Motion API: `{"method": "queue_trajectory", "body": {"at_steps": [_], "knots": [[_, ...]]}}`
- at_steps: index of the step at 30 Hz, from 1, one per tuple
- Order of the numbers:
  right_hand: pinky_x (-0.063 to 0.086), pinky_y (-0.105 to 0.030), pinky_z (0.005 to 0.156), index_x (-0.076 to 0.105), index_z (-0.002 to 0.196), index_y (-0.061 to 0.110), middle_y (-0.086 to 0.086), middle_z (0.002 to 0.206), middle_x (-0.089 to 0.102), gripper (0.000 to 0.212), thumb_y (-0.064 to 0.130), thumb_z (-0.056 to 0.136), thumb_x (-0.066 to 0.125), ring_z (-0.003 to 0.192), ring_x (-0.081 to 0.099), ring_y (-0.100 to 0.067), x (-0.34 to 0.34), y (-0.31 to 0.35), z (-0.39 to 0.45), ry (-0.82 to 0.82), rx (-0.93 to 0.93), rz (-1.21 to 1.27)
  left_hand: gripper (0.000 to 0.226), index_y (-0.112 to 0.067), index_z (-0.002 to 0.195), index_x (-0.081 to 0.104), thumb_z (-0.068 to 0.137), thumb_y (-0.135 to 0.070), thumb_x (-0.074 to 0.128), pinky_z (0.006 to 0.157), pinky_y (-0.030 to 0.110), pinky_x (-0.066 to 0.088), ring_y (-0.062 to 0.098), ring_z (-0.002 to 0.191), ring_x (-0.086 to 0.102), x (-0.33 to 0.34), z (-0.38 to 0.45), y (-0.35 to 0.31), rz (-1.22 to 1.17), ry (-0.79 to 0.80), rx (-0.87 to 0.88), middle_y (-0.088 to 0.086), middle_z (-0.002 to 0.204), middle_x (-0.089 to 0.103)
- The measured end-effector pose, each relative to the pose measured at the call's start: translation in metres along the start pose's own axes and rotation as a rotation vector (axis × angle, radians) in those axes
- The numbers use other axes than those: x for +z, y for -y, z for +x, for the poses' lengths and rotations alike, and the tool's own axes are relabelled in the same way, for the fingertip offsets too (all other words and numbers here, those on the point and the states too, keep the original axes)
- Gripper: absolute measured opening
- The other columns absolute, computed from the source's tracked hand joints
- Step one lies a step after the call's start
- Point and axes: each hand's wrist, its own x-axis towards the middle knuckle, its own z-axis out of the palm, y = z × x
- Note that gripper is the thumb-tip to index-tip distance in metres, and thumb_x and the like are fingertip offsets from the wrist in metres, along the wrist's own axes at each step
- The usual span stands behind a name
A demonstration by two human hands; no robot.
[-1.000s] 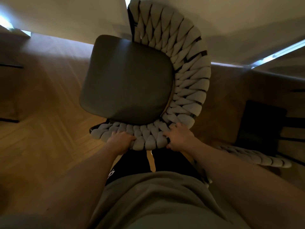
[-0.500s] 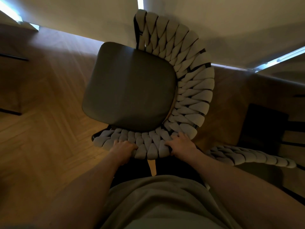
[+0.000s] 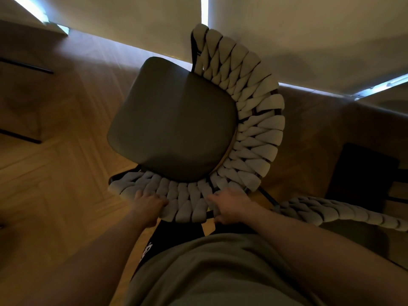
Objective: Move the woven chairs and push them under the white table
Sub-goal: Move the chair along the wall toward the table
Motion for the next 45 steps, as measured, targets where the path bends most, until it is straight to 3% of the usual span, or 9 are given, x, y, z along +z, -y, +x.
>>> {"method": "queue_trajectory", "body": {"at_steps": [3, 7, 11, 17, 20, 24, 28, 34, 45], "knots": [[0.033, -0.052, 0.111, 0.039, 0.146, 0.031, -0.004, 0.144, 0.049, 0.082, 0.064, 0.077, 0.07, 0.133, 0.042, -0.03, -0.03, -0.038, 0.004, 0.01, 0.02, -0.23, 0.086, -0.032, 0.156, 0.019, 0.085, -0.038, 0.066, 0.119, 0.056, 0.015, 0.032, 0.145, 0.03, -0.011, 0.008, -0.032, -0.17, 0.047, 0.024, 0.006, 0.157, 0.035], [0.014, -0.065, 0.117, 0.034, 0.151, 0.034, -0.005, 0.156, 0.039, 0.104, 0.072, 0.065, 0.076, 0.145, 0.029, -0.034, -0.079, -0.087, 0.004, 0.102, 0.114, -0.476, 0.093, -0.028, 0.158, 0.014, 0.084, -0.045, 0.068, 0.116, 0.057, 0.026, 0.033, 0.138, 0.04, -0.022, 0.023, -0.087, -0.417, 0.064, 0.15, 0.008, 0.153, 0.041], [0.002, -0.061, 0.12, 0.028, 0.157, 0.031, -0.007, 0.16, 0.032, 0.111, 0.061, 0.066, 0.084, 0.149, 0.02, -0.038, -0.096, -0.108, -0.001, 0.18, 0.206, -0.612, 0.092, -0.03, 0.156, 0.016, 0.084, -0.035, 0.073, 0.111, 0.058, 0.033, 0.041, 0.135, 0.041, -0.021, 0.031, -0.121, -0.452, 0.003, 0.142, 0.01, 0.151, 0.041], [0.01, -0.054, 0.119, 0.041, 0.148, 0.035, -0.008, 0.146, 0.046, 0.067, 0.056, 0.087, 0.063, 0.137, 0.034, -0.035, -0.073, -0.122, -0.003, 0.048, 0.166, -0.691, 0.08, -0.033, 0.156, 0.015, 0.093, -0.022, 0.062, 0.111, 0.062, 0.031, 0.043, 0.136, 0.038, -0.021, 0.03, -0.122, -0.43, -0.005, 0.097, 0.012, 0.15, 0.041], [0.016, -0.052, 0.117, 0.043, 0.144, 0.034, -0.007, 0.143, 0.048, 0.066, 0.058, 0.086, 0.061, 0.136, 0.035, -0.035, -0.069, -0.118, -0.003, 0.065, 0.178, -0.639, 0.077, -0.035, 0.157, 0.013, 0.096, -0.023, 0.057, 0.113, 0.063, 0.027, 0.043, 0.138, 0.036, -0.019, 0.03, -0.115, -0.419, -0.002, 0.089, 0.012, 0.15, 0.041], [0.024, -0.049, 0.114, 0.043, 0.144, 0.027, -0.01, 0.145, 0.049, 0.049, 0.046, 0.1, 0.048, 0.134, 0.039, -0.034, -0.054, -0.1, -0.006, 0.052, 0.195, -0.56, 0.072, -0.037, 0.158, 0.013, 0.099, -0.028, 0.053, 0.113, 0.061, 0.027, 0.041, 0.137, 0.038, -0.011, 0.029, -0.091, -0.352, -0.008, 0.088, 0.009, 0.153, 0.04], [0.024, -0.049, 0.112, 0.046, 0.141, 0.026, -0.009, 0.14, 0.053, 0.059, 0.054, 0.09, 0.06, 0.133, 0.04, -0.035, -0.036, -0.084, -0.007, 0.035, 0.271, -0.48, 0.069, -0.039, 0.157, 0.015, 0.099, -0.031, 0.052, 0.112, 0.06, 0.025, 0.038, 0.138, 0.038, -0.006, 0.028, -0.075, -0.288, -0.04, 0.103, 0.004, 0.156, 0.037], [0.023, -0.049, 0.111, 0.041, 0.145, 0.029, -0.006, 0.141, 0.054, 0.067, 0.052, 0.085, 0.062, 0.132, 0.038, -0.035, -0.014, -0.084, -0.009, -0.001, 0.341, -0.4, 0.066, -0.04, 0.156, 0.018, 0.099, -0.032, 0.05, 0.114, 0.06, 0.021, 0.037, 0.139, 0.036, -0.012, 0.03, -0.068, -0.196, -0.083, 0.115, 0.002, 0.157, 0.036], [0.029, -0.049, 0.102, 0.05, 0.132, 0.024, -0.007, 0.128, 0.061, 0.062, 0.061, 0.083, 0.062, 0.123, 0.046, -0.034, 0.006, -0.049, -0.001, -0.119, 0.35, -0.236, 0.067, -0.046, 0.154, 0.02, 0.097, -0.034, 0.053, 0.111, 0.054, 0.027, 0.032, 0.137, 0.039, -0.022, 0.031, -0.019, 0.016, -0.12, 0.083, -0.005, 0.155, 0.041]]}}
